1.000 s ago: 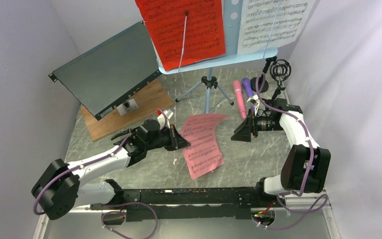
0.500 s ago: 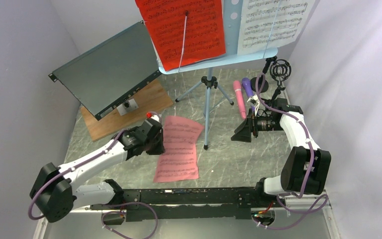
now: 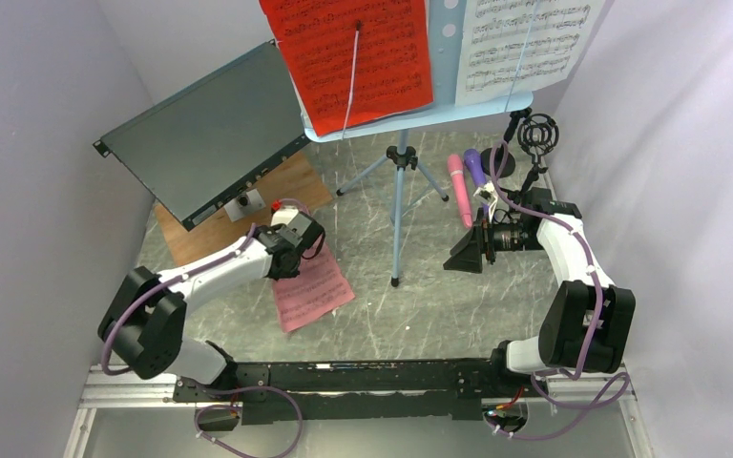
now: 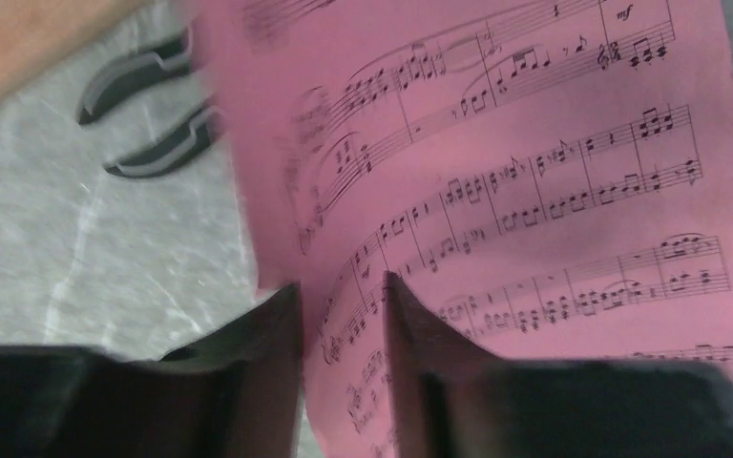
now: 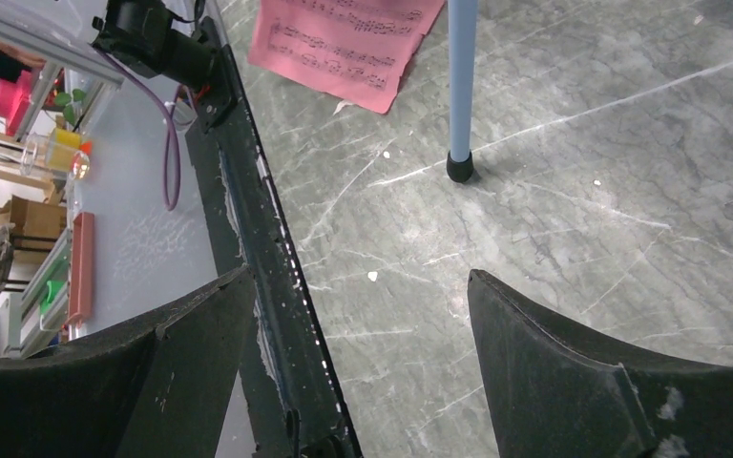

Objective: Pack up the instrument practice props
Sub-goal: Place the sheet music at the center of the board.

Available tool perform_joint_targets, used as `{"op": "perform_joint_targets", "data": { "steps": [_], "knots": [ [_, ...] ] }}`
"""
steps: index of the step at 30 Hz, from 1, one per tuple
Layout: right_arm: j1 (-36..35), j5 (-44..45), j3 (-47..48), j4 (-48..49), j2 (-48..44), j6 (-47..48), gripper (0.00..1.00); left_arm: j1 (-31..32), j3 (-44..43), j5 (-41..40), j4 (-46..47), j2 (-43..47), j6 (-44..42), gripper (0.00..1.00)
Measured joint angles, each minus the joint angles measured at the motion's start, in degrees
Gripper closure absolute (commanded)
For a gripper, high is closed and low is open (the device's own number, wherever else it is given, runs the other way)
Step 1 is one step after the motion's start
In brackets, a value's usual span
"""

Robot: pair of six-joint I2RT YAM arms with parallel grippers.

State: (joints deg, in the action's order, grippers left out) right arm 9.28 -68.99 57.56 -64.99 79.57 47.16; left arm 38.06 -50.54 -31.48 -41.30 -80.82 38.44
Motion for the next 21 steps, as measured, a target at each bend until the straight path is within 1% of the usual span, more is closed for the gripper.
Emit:
{"op": "perform_joint_targets", "data": {
  "steps": [2,3,4,9,13,15,18,21],
  "knots": [
    [0.0,0.0,0.0,0.0,0.0,0.0,0.15,-0.11,-1.88,-1.73,-0.59,-1.62,-0.39,0.34],
    [0.0,0.0,0.0,0.0,0.0,0.0,0.15,-0.13,-2.86,-2.16,-1.07,-2.36,-0.61,0.29],
    [0.0,0.0,0.0,0.0,0.0,0.0,0.15,-0.13,-3.5,-2.27,-1.49,-2.8,-0.98,0.26],
    [0.0,0.02,0.0,0.0,0.0,0.0,0.15,-0.13,-7.61,-0.83,-6.23,-3.89,-2.23,0.19],
    [0.0,0.04,0.0,0.0,0.0,0.02,0.15,-0.09,-8.66,4.07,-9.07,-1.81,-4.85,0.16],
    [0.0,0.04,0.0,0.0,0.0,0.02,0.15,-0.09,-8.52,8.17,-9.73,1.01,-6.75,0.14],
    [0.0,0.09,0.0,0.0,0.0,0.04,0.15,-0.04,-7.28,15.72,-8.33,7.87,-9.84,0.09],
    [0.0,0.17,0.0,0.0,0.0,0.17,0.15,0.0,-3.78,24.9,-3.15,16.48,-12.98,0.06]
  ]
}}
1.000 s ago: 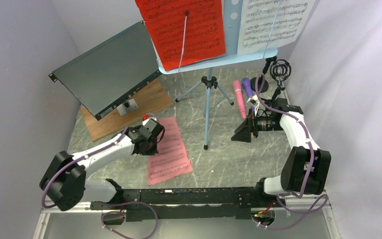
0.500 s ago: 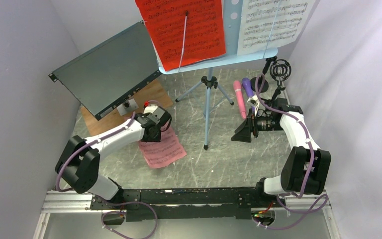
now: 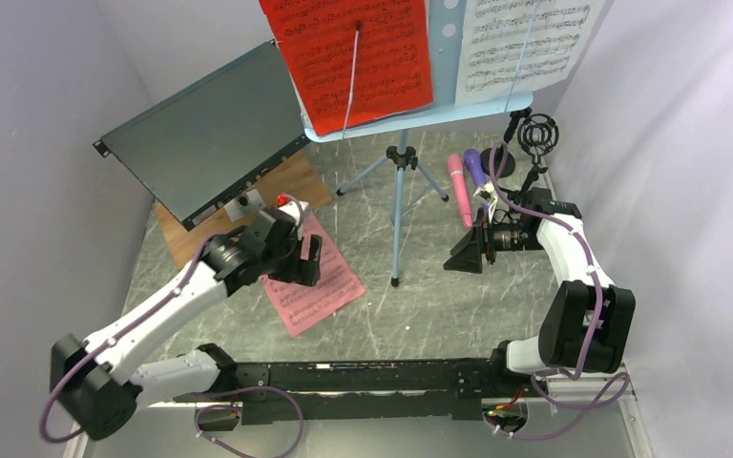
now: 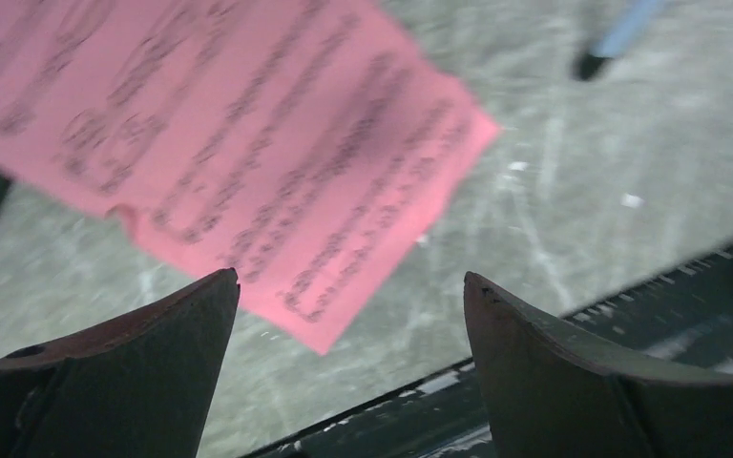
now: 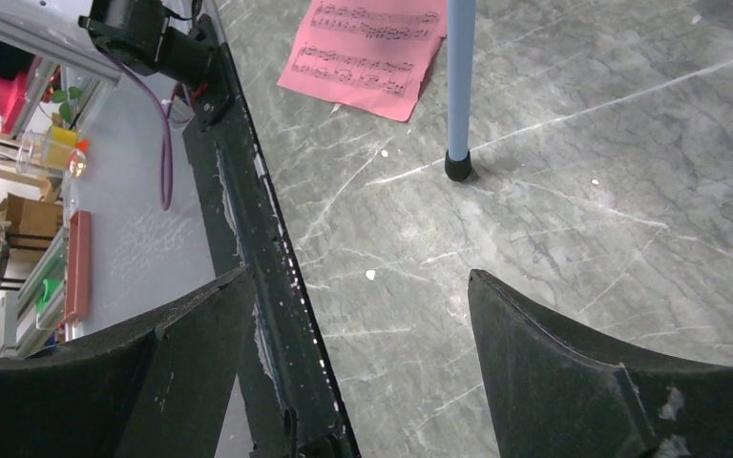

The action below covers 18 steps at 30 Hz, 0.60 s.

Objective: Pack up the instrument practice props
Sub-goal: Place the sheet music at the center of the board.

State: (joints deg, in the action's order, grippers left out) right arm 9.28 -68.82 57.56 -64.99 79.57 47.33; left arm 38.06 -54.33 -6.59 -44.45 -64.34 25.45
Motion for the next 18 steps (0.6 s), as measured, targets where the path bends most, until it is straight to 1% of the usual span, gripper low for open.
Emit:
{"op": "perform_joint_targets", "data": {
  "steps": [5,10,13,18],
  "knots": [
    [0.0,0.31,0.0,-0.02,0.0,0.59,0.15,0.07,4.15,12.72,10.78,8.96,-4.13,0.03],
    [0.0,0.39,0.0,-0.07,0.0,1.18,0.15,0.04,3.65,20.79,22.51,11.21,-6.82,0.03],
    [0.0,0.42,0.0,-0.11,0.0,1.46,0.15,0.0,-0.02,23.43,26.14,9.92,-8.13,0.03],
    [0.0,0.63,0.0,-0.13,0.0,1.88,0.15,-0.7,-10.69,26.25,28.06,6.62,-8.57,0.04]
  ]
}}
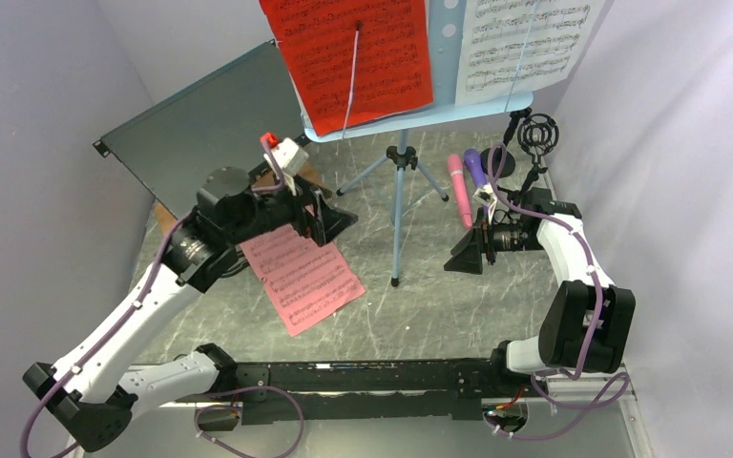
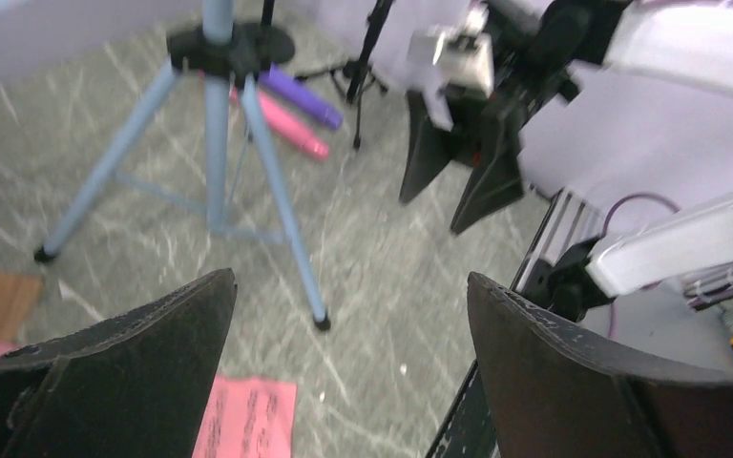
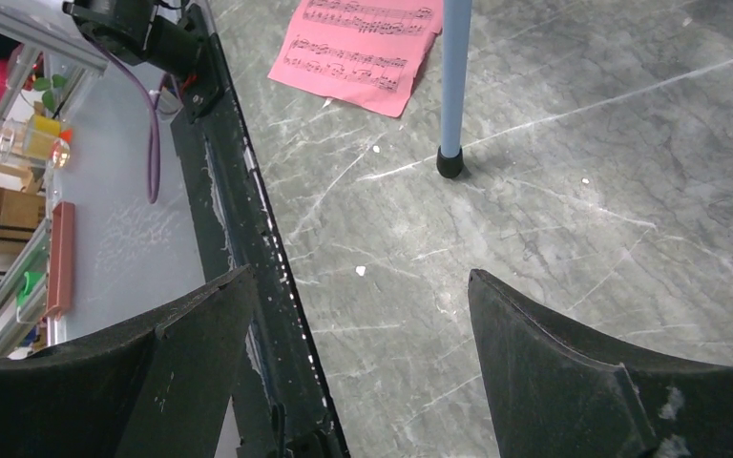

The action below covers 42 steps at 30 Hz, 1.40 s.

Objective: Pack up the instrument practice props
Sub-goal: Place the sheet music at the center of the board, then pick up the sheet music from the music stand.

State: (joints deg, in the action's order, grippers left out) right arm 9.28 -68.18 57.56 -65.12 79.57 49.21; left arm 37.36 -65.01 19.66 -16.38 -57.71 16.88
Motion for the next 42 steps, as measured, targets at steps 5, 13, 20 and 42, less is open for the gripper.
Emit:
{"op": "perform_joint_targets", "data": {
  "steps": [5,13,20,42],
  "knots": [
    [0.0,0.15,0.0,-0.2,0.0,0.37,0.15,-0.39,-6.67,1.25,1.05,0.02,1.18,0.05],
    [0.0,0.17,0.0,-0.39,0.0,0.83,0.15,-0.44,-13.57,-7.87,-2.01,-0.55,2.03,0.06],
    [0.37,1.2,0.02,-0.44,-0.11,0.96,0.15,-0.55,-12.41,-9.25,0.0,-1.46,0.2,0.03],
    [38.38,-11.87,43.06,-3.08,5.25,-5.9,0.0,-0.55,13.9,1.81,6.25,7.39,4.76,0.0]
  ]
}}
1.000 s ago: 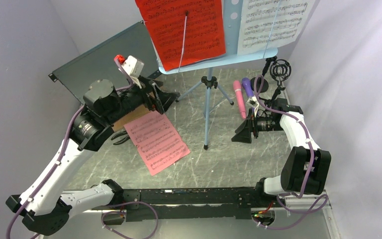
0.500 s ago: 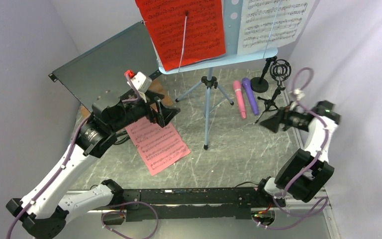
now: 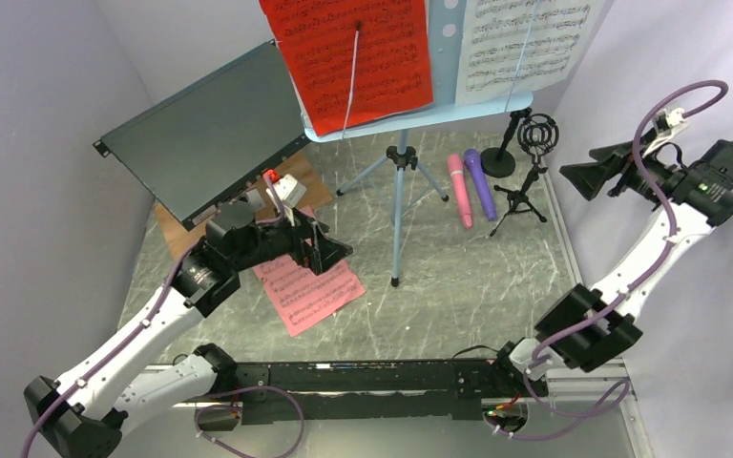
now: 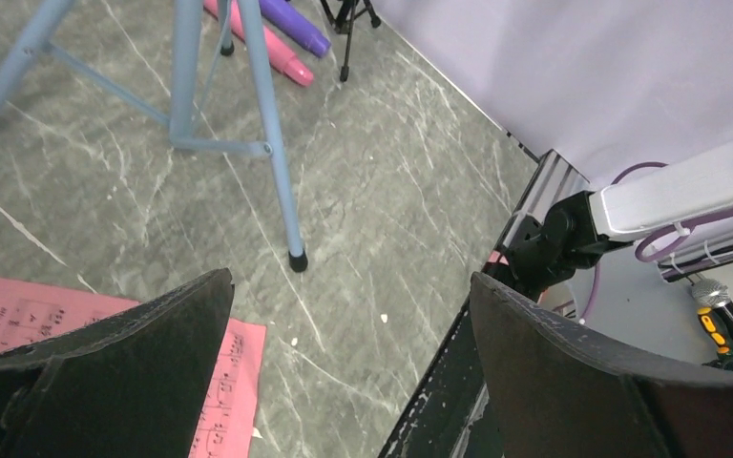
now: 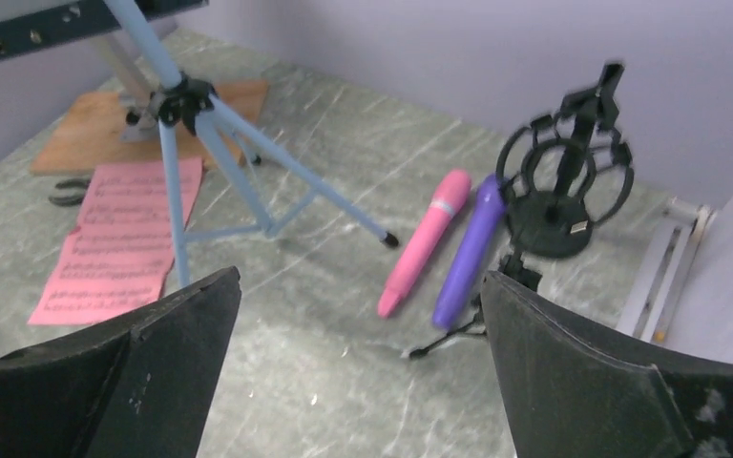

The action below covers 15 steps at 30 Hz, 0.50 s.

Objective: Pack up the instrument practice props
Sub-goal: Pick up the sheet music from the music stand.

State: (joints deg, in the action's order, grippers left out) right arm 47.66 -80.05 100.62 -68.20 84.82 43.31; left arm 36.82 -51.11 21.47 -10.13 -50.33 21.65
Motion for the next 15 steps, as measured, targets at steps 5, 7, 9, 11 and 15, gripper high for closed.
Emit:
{"op": "perform_joint_targets", "data": {
  "steps": [5,7,9,11,15],
  "knots": [
    [-4.33,-0.79,-11.76,37.44,-8.79,-33.46,0.0,0.0,1.92,1.16,1.22,-0.02,1.64,0.0],
    [-6.67,-1.25,-10.64,48.68,-8.39,-44.22,0.0,0.0,1.92,1.4,2.14,-0.02,1.79,0.01],
    [-9.42,-1.01,-4.46,53.62,-5.2,-50.66,0.0,0.0,1.92,1.66,2.54,-0.02,1.81,0.0],
    [-11.69,0.0,2.71,56.35,-1.46,-54.73,0.0,0.0,1.92,1.73,2.62,-0.02,1.81,0.0],
    [-14.08,0.85,11.04,62.07,2.95,-62.95,0.0,0.0,1.95,1.68,2.58,0.17,1.81,0.0]
  ]
}}
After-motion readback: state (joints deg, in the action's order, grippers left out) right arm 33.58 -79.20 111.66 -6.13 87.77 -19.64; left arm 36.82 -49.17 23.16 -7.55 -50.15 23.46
